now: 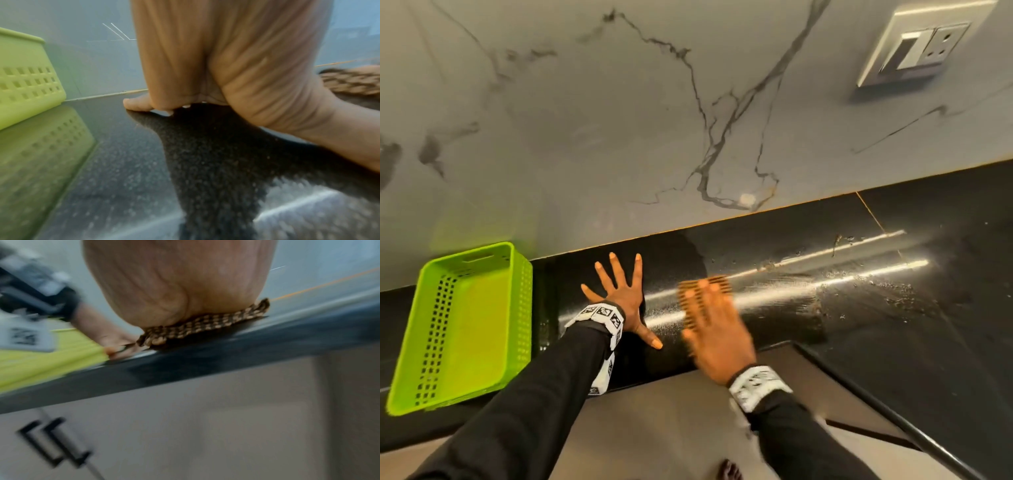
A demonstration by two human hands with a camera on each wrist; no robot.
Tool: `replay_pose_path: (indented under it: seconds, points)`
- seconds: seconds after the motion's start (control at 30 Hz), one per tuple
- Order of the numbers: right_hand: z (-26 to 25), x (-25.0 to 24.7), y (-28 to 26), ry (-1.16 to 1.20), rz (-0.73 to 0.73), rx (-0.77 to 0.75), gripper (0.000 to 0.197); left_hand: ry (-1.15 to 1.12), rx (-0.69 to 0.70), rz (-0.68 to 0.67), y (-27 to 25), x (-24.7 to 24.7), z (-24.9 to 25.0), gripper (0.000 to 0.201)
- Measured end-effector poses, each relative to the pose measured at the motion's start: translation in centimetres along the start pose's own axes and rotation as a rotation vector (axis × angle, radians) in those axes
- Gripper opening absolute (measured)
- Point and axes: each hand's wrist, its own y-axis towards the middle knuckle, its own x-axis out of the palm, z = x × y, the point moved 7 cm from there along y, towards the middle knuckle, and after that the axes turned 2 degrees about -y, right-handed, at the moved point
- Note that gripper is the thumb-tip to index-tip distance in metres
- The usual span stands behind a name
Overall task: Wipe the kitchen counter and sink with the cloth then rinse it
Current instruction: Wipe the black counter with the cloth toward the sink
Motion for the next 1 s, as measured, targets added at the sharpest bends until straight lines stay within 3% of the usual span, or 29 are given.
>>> replay_pose_path:
  seconds: [0.07, 0.17, 0.2, 0.27, 0.33, 0.43, 0.53, 0.6, 0.7, 0.77, 0.87, 0.93, 1.0]
  points:
    - [-4.6, 1.5, 2.2, -0.017, -0.079, -0.19, 0.071, -0.014, 0.008, -0.007, -0.1, 0.2, -0.1, 0.196]
    - [-0.8, 0.1, 3.4, -0.084, -0.075, -0.268, 0.069, -0.036, 0.028, 0.001, -0.2, 0.0, -0.2, 0.194]
    - [2.7, -0.8, 3.0, -0.101, -0.073, -0.209, 0.071, -0.052, 0.034, 0.002, -0.5, -0.2, -0.1, 0.194]
    - [11.0, -3.0, 1.7, -0.125, -0.109, 0.049, 0.085, -0.026, 0.06, 0.01, -0.5, 0.0, -0.1, 0.194]
    - [15.5, -4.4, 0.6, -0.082, -0.154, 0.27, 0.097, -0.055, 0.046, 0.007, -0.4, 0.0, -0.1, 0.196]
    - [11.1, -2.7, 1.5, -0.045, -0.179, 0.363, 0.084, -0.054, 0.05, -0.002, -0.6, 0.0, -0.1, 0.196]
    - [0.2, 0.1, 4.1, -0.035, -0.175, 0.088, 0.078, -0.051, 0.013, 0.008, -0.7, -0.3, 0.0, 0.197]
    - [-3.6, 0.7, 5.7, -0.033, -0.208, -0.074, 0.077, -0.052, -0.001, 0.008, -0.8, -0.2, -0.2, 0.197]
    - [0.1, -1.0, 7.3, -0.075, -0.167, -0.171, 0.073, -0.063, 0.01, 0.012, -0.5, -0.2, -0.2, 0.197]
    - [7.2, -3.1, 7.7, -0.077, -0.093, 0.008, 0.074, -0.08, 0.019, 0.018, -0.4, -0.3, -0.1, 0.198]
    - [15.2, -4.7, 7.7, -0.049, -0.171, 0.325, 0.073, -0.058, 0.006, 0.015, 0.1, -0.2, -0.3, 0.2]
    - [13.4, -4.3, 8.5, -0.06, -0.182, 0.362, 0.077, -0.061, -0.011, 0.026, 0.5, -0.2, -0.2, 0.199]
    - [6.5, -2.4, 9.6, -0.068, -0.203, 0.216, 0.08, -0.06, -0.027, 0.019, 0.5, -0.2, -0.3, 0.199]
